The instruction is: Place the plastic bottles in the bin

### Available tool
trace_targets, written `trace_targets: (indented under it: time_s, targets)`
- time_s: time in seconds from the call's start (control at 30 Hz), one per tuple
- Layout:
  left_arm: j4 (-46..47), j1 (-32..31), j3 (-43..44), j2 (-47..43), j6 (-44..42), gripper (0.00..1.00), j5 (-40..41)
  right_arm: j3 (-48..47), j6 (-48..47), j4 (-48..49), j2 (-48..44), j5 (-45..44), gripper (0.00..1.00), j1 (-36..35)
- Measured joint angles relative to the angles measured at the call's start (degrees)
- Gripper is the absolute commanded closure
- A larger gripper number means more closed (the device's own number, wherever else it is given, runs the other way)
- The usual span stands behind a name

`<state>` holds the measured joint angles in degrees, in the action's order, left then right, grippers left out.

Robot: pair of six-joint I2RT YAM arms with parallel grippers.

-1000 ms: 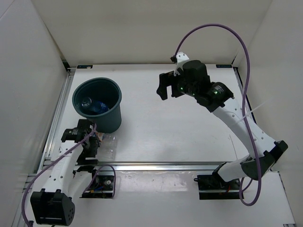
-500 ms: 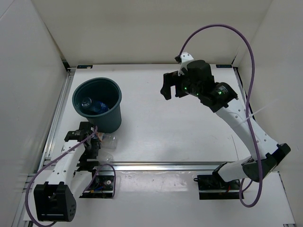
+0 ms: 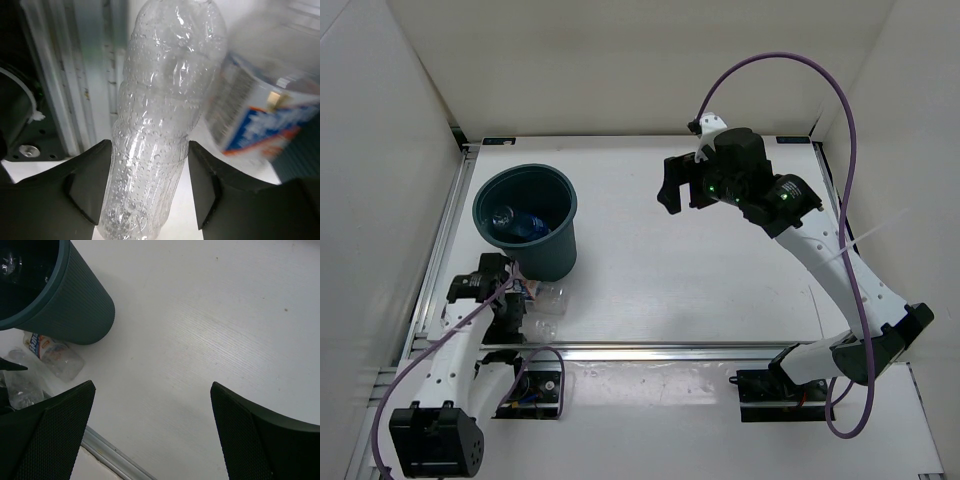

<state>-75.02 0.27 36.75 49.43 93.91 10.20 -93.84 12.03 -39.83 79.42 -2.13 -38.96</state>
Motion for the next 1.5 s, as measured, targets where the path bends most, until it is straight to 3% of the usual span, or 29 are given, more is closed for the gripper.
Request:
trace_targets:
  time_s: [0.37,0.8,1.03,1.27,1.5]
  targets:
    - [-1.49,0.37,10.05,-5.25,0.20,0.49,1.29,-0.02,0.59,-0.35,0.00,1.42,0.00,0.00]
    - [-1.86,0.42,15.23,-7.30,0.17,0.56,0.85,-0.02,0.66,-0.46,0.00,1.49,0.00,0.00]
    - [-1.92,0.42,20.15,-9.86,-0.96,0.67,0.04,0.00,0.66,-0.59,0.00,1.44,0.00,0.00]
    - [-2.51,0.42,22.53,-13.31,-3.06,0.67,-2.75,0.00,0.66,-0.63,-0.31,1.44,0.00,0.00]
    - [-3.04,0.42,37.22,-8.55,-6.32,0.66,-1.84,0.00,0.66,-0.66,-0.35,1.46,0.00,0.00]
